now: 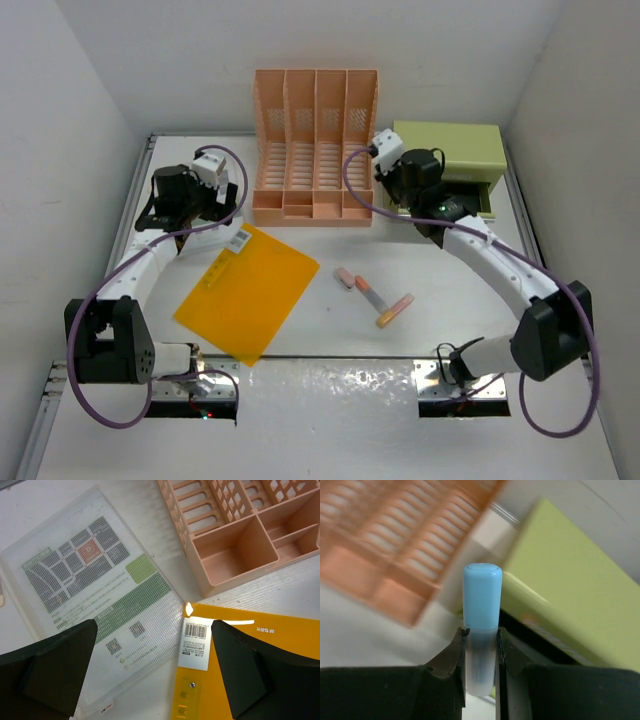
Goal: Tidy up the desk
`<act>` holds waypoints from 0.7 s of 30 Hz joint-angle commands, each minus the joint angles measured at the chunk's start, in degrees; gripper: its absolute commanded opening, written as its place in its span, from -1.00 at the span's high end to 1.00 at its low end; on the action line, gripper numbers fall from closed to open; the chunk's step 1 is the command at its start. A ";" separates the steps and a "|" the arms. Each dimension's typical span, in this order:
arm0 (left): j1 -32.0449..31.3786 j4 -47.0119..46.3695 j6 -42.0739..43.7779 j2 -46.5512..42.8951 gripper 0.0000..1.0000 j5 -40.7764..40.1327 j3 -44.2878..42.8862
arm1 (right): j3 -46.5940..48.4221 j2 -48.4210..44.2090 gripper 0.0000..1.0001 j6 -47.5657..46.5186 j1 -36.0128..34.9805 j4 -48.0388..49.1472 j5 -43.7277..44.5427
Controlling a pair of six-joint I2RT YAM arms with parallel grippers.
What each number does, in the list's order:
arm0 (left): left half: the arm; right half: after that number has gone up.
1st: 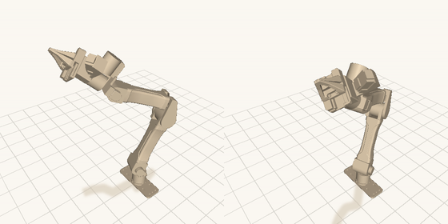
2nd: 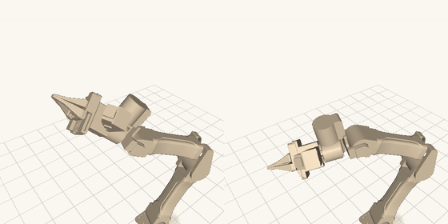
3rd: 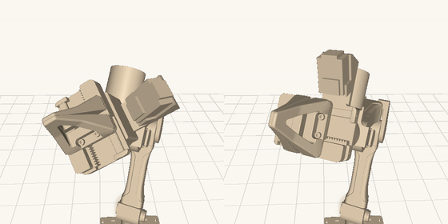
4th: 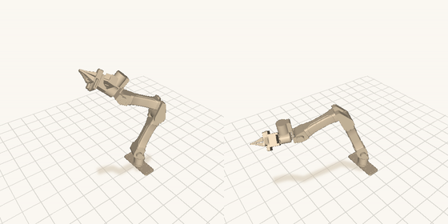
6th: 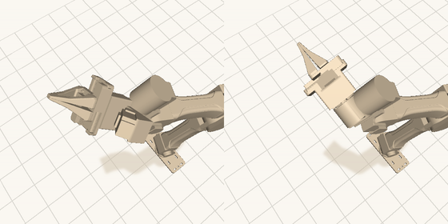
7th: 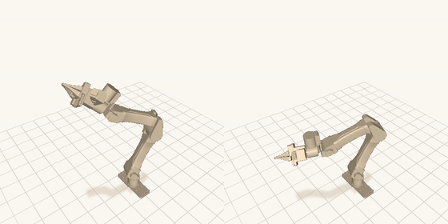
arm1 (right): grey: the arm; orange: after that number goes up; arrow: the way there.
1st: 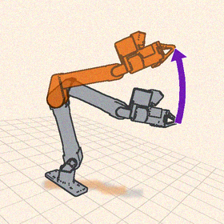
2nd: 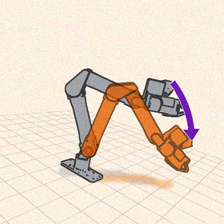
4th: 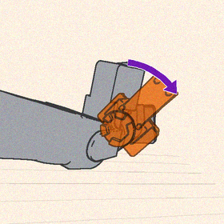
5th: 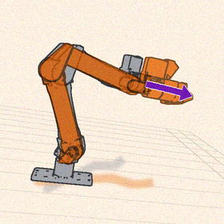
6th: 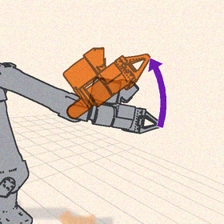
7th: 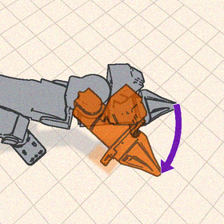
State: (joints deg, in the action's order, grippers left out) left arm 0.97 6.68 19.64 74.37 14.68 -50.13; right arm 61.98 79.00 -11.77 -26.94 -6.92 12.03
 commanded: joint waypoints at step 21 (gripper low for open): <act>-21.33 7.64 11.91 2.53 -0.96 0.61 -5.41 | 6.14 9.52 -0.47 -15.83 9.44 -2.40 11.70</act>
State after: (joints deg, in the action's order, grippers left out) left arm -15.11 13.34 26.83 77.47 15.31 -52.01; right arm 66.54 93.03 -29.43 -18.26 -9.96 24.32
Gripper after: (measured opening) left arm 0.979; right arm 0.716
